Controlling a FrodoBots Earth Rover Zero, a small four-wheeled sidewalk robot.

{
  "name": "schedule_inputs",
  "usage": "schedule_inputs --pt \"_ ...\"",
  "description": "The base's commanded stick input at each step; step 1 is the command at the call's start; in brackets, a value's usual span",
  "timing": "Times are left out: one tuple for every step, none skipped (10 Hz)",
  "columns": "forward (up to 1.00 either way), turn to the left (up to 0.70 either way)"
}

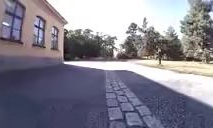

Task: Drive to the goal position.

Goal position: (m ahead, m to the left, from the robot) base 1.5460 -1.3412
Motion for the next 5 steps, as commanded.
schedule_inputs --pt "0.68 0.0" --pt "0.68 0.0" --pt "0.68 0.0" --pt "0.68 0.0" --pt "0.68 0.0"
